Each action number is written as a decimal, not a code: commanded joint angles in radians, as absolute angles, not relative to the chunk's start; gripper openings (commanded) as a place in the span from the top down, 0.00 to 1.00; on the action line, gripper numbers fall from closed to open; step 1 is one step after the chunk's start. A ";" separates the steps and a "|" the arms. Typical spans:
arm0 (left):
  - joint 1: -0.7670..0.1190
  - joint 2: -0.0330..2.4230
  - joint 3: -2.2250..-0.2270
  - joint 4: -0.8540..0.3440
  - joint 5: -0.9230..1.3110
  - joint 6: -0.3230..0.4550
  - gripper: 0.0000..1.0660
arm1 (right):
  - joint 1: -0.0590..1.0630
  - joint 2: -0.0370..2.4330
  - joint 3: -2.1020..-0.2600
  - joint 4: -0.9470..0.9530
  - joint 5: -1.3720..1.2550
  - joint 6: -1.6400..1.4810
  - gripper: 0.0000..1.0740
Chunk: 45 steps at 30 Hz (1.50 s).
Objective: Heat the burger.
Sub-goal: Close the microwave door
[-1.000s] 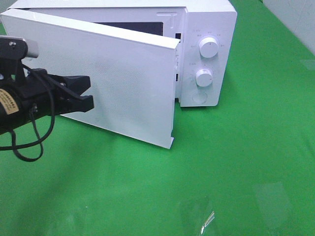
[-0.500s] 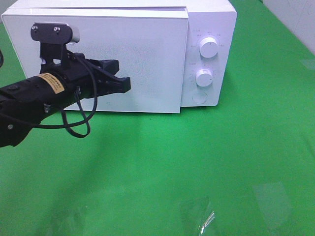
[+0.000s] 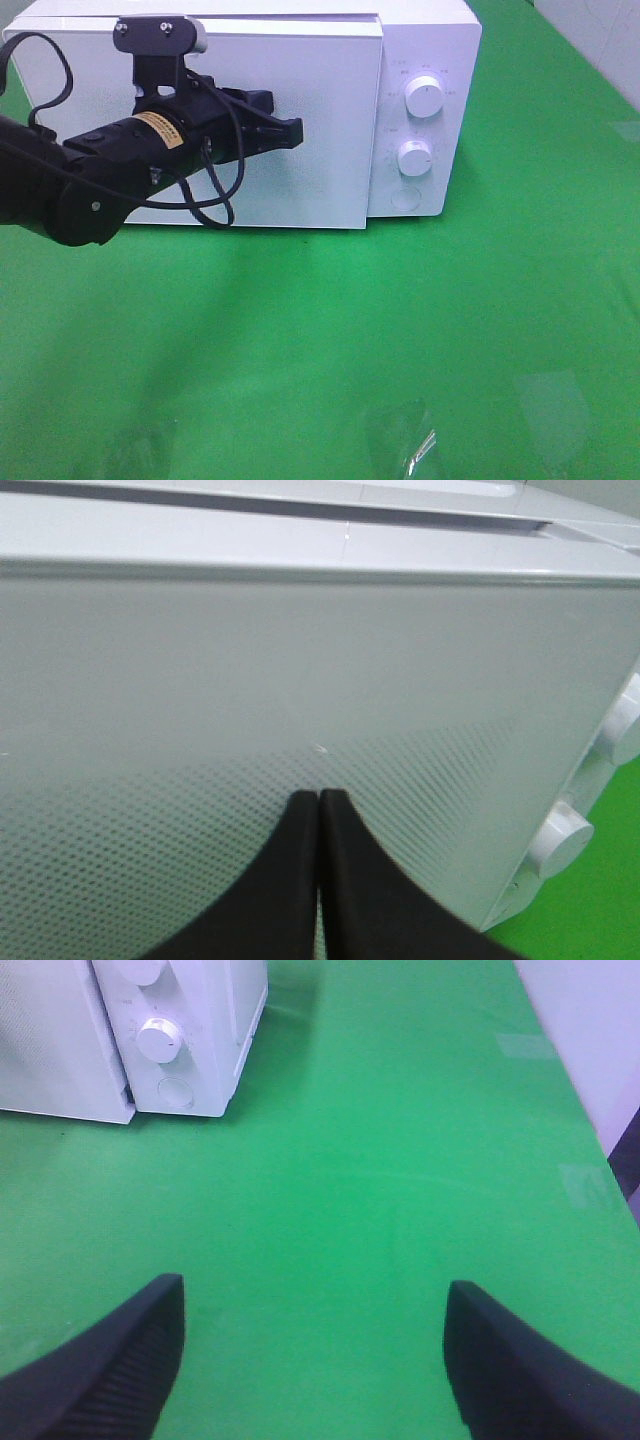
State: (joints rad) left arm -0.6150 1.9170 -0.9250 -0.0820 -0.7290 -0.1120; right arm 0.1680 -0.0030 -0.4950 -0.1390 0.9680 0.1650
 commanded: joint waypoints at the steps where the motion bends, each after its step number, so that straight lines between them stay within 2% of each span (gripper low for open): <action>1: -0.619 1.930 -0.963 -0.096 -0.717 -0.111 1.00 | 0.163 -0.030 -0.491 -0.138 0.959 0.149 0.34; 9: -0.618 1.968 -1.028 -0.101 -0.701 -0.110 1.00 | 0.163 -0.030 -0.491 -0.138 0.959 0.149 0.34; 13: -0.607 1.994 -1.074 -0.144 -0.701 -0.107 1.00 | 0.163 -0.030 -0.491 -0.138 0.959 0.149 0.34; 26: -0.581 2.002 -1.089 -0.174 -0.694 -0.089 1.00 | 0.163 -0.030 -0.491 -0.138 0.959 0.149 0.34; 35: -0.626 1.980 -1.086 -0.171 -0.655 -0.081 1.00 | 0.163 -0.030 -0.491 -0.138 0.959 0.149 0.34; 45: -0.699 1.916 -1.081 -0.171 -0.452 -0.071 1.00 | 0.163 -0.030 -0.491 -0.138 0.959 0.149 0.34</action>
State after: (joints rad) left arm -0.6920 1.9280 -1.0730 -0.1650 -0.4710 -0.0760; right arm 0.1680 -0.0030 -0.4950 -0.1370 0.9680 0.1650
